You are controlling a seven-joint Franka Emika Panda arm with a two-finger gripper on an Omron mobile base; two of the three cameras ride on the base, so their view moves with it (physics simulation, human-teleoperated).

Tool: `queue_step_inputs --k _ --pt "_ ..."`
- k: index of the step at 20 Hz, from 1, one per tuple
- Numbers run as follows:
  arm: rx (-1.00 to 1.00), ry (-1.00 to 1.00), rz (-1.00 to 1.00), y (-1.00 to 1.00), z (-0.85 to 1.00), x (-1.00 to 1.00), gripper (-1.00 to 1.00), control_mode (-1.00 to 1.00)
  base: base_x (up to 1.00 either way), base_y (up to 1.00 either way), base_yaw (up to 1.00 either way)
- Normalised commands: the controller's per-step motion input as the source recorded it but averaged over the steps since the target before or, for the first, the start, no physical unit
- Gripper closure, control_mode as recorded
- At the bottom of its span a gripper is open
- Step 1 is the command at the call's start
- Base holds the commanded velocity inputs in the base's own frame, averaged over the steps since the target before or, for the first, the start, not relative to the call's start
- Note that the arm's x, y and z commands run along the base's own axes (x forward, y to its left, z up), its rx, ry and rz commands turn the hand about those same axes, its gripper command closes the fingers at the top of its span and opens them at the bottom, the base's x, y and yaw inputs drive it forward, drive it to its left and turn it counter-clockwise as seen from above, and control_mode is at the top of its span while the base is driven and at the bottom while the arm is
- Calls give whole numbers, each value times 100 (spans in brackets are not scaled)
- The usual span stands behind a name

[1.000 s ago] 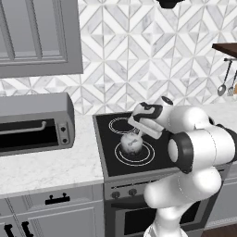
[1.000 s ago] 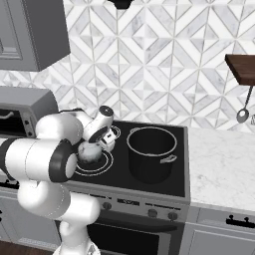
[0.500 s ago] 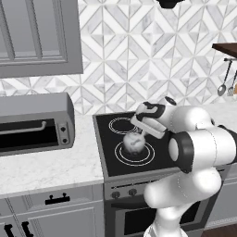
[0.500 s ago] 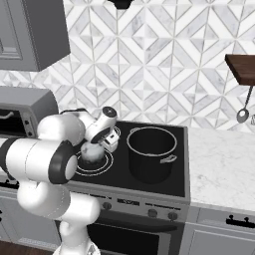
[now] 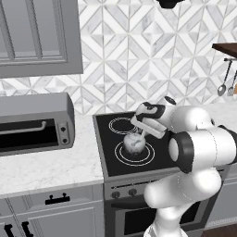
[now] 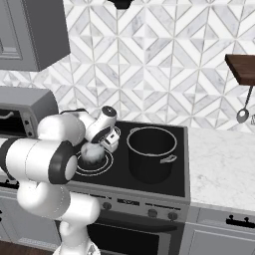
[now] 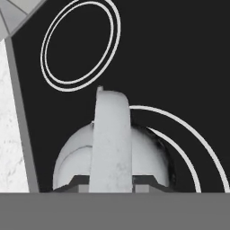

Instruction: Pick the kettle from the counter and place it on a stove burner. Then turn the burner on.

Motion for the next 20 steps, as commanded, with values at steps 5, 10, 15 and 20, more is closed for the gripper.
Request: queue_step_inputs --k 5,10,15,20 --pt "0 0 0 0 0 -10 -100 -100 0 0 0" --pt "0 -2 0 0 19 -22 -100 -100 0 0 0" --pt "0 -15 0 0 73 -52 -100 -100 0 0 0" --pt "0 -28 0 0 100 -81 -100 -100 0 0 0"
